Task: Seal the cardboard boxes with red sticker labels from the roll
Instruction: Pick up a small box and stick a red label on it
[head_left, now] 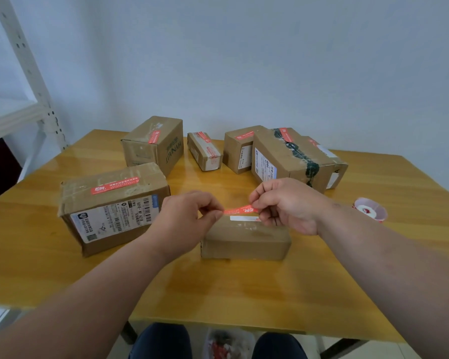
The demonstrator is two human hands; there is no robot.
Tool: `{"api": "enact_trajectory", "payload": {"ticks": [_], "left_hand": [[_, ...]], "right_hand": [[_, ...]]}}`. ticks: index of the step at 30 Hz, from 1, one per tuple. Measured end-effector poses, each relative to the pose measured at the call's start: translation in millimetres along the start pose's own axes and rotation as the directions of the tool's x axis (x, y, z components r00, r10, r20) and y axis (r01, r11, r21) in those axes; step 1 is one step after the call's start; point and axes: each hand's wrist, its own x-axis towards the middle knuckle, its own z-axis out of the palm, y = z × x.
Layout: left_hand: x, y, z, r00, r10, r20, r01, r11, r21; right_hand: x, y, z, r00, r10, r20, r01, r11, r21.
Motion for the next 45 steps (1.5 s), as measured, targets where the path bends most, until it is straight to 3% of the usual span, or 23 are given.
{"api": "enact_trajectory", "payload": {"ticks": [5,10,18,32,39,42,45], "left_hand": [[-4.0,9.1,-6.6,0.963,-0.23,0.14,0.263,0.915,-0.306],[-6.5,12.7,-11.4,0.943,-0.284,0.173,0.332,0.832,-0.445],[-13.4,20.5,-14.6,0.944,-0.287,0.164,0.33,0.822,-0.464],[-32.2,45.8,-8.3,0.969,-0.169,0.181,0.242,0.805,-0.542],[-33.9,44.6,-6.6,0.977,-0.193,0.093,0.214,0.884,-0.416],[-35.6,46.6,-4.0,0.982,-0.177,0.073,0.191,0.922,-0.337],[-38.4,47.9,-5.4,0.963,-0.212,0.168,0.267,0.84,-0.472]], "right_hand": [[-8.7,1.8,-5.1,0.997,0.021,0.068,-0.024,0.999,0.044],[-17.8,1.8,-5.9,0.997,-0.015,0.079,0.019,0.999,-0.05],[-29.3,5.1,3.8,0.997,-0.079,0.015,0.08,0.995,-0.052],[-53.0,2.5,30.9,0.989,-0.142,0.037,0.145,0.986,-0.082],[-63.1,6.5,22.3,0.993,-0.097,0.063,0.093,0.994,0.064],[-65.1,8.6,23.9,0.988,-0.147,0.043,0.147,0.989,-0.011],[-66.3,10.6,23.6,0.985,-0.168,0.027,0.169,0.984,-0.047]]}}
